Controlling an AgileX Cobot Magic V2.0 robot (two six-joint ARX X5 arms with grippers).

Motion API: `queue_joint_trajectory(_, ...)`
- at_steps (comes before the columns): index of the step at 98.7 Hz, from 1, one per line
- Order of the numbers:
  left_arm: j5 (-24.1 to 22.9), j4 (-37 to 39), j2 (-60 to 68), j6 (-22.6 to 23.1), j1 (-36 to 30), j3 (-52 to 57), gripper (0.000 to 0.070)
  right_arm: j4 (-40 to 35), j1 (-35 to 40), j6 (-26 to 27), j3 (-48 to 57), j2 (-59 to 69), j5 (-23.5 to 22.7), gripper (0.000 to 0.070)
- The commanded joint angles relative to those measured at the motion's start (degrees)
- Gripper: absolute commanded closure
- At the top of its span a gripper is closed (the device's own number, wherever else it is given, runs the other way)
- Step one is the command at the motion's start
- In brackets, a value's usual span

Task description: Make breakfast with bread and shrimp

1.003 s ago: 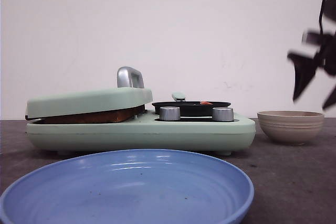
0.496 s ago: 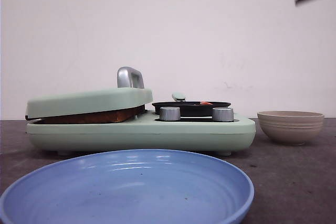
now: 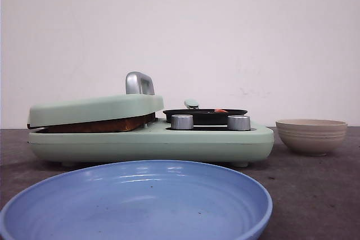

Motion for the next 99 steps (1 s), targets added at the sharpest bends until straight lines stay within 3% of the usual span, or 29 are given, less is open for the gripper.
queue_joint_trajectory(1, 0.4, 2.5, -1.3, -4.0, -0.3, -1.3, 0.0700, 2.5, 0.3, -1.2, -5.1, -3.7, 0.2, 0.0700)
queue_joint_trajectory(25, -4.3, 2.1, -9.1, -10.5, -0.3, -7.8, 0.0700, 4.9, 0.3, -0.6, -21.4, -15.9, 4.9, 0.0700)
queue_joint_trajectory(33, -6.6, -1.4, -11.0, -10.8, -0.3, -8.4, 0.0700, 9.9, 0.3, 4.0, -24.8, -19.2, 4.6, 0.0700)
queue_joint_trajectory(63, -12.7, -10.6, -13.7, -10.4, -0.3, -9.0, 0.0700, 6.0, 0.4, 6.1, -25.5, -21.1, 7.1, 0.0700)
queue_joint_trajectory(99, -17.6, -11.1, -15.6, -12.9, -0.3, -10.2, 0.0699, 6.6, 3.0, 6.6, -25.5, -21.2, 7.1, 0.0700)
